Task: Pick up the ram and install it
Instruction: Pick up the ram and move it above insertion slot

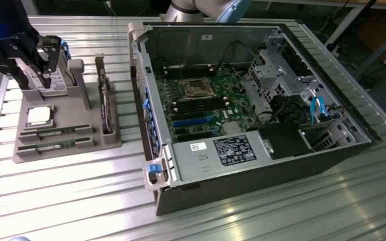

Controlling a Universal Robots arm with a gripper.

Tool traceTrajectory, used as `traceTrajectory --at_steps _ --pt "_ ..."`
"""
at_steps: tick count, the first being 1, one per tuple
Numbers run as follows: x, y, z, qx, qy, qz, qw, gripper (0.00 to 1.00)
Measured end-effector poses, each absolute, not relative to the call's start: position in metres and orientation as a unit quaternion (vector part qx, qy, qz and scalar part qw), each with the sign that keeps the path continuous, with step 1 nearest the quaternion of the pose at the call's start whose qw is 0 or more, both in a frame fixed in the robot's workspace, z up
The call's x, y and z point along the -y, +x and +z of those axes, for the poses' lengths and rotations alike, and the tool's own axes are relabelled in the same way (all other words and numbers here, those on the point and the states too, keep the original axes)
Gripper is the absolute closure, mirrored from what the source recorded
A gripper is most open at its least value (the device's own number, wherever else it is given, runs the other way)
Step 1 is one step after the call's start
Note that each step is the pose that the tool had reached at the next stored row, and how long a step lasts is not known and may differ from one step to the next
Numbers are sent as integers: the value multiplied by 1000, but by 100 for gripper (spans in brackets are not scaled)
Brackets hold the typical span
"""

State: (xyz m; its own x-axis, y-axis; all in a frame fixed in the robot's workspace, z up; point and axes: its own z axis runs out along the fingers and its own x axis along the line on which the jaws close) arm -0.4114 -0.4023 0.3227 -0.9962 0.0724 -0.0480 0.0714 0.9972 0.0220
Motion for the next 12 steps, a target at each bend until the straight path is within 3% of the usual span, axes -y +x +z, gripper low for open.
traceTrajectory --at_steps 12 --pt "402 -411 309 -999 36 10 24 58"
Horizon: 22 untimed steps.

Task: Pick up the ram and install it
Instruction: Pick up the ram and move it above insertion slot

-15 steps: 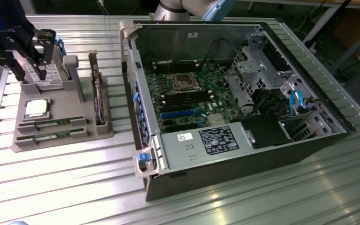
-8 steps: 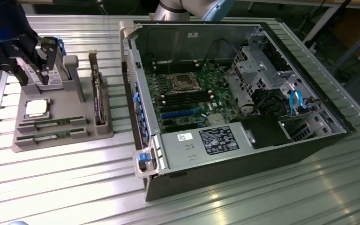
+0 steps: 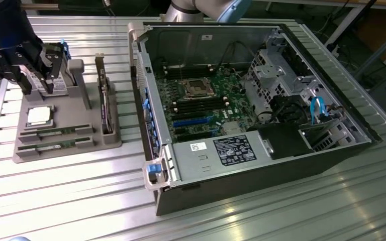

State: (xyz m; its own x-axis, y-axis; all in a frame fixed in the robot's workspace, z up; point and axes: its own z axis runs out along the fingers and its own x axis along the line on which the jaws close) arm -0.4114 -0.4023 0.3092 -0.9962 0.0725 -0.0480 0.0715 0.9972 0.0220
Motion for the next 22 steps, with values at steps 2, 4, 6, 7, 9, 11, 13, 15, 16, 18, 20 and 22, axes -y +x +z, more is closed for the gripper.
traceTrajectory --at_steps 2,4,6,7,9,11,13,15,16,18,20,22 --pt "402 -411 309 -999 36 9 25 58" --pt "402 -411 309 -1000 16 10 25 58" --pt "402 -411 309 -999 -42 11 24 58" --pt "402 -411 309 -998 -51 11 24 58" --pt "402 -411 308 -996 -84 12 23 58" --pt "402 -411 308 -992 -126 13 23 58" --pt "402 -411 307 -986 -166 14 22 58" --pt "402 -411 307 -980 -200 14 22 58" --pt "402 -411 307 -977 -210 12 21 58" --pt "402 -411 307 -972 -233 5 19 58" --pt "402 -411 307 -963 -268 -2 17 58" --pt "402 -411 307 -947 -321 -4 17 58"
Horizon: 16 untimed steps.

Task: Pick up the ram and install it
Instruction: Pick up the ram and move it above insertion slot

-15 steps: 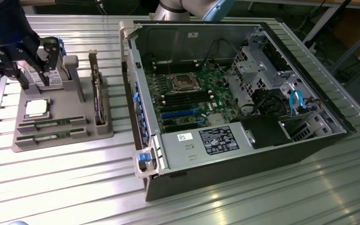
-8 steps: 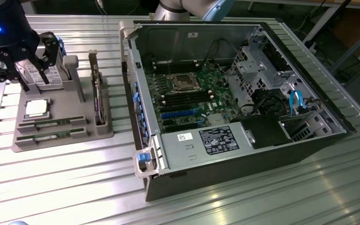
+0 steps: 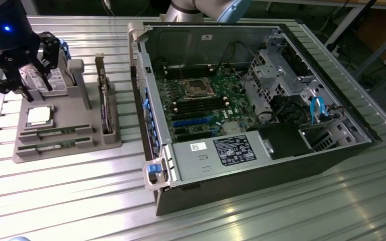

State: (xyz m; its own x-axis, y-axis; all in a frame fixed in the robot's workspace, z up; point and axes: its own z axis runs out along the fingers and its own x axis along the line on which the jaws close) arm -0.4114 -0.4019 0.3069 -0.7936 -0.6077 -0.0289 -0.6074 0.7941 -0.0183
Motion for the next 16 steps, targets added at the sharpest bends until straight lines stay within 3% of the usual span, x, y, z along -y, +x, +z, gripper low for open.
traceTrajectory --at_steps 16 --pt "402 -411 305 -790 -612 -19 9 58"
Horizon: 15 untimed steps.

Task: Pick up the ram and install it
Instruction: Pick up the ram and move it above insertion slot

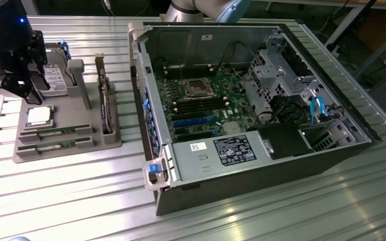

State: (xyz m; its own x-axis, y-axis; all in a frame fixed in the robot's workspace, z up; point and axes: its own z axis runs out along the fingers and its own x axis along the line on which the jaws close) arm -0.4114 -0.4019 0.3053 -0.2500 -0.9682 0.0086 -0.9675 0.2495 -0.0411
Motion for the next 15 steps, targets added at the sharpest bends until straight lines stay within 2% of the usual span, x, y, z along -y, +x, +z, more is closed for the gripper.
traceTrajectory --at_steps 5,10,15 --pt "402 -411 304 -733 -680 -21 9 58" --pt "404 -411 304 -732 -681 -21 9 58" --pt "424 -411 299 -732 -681 -21 9 58"
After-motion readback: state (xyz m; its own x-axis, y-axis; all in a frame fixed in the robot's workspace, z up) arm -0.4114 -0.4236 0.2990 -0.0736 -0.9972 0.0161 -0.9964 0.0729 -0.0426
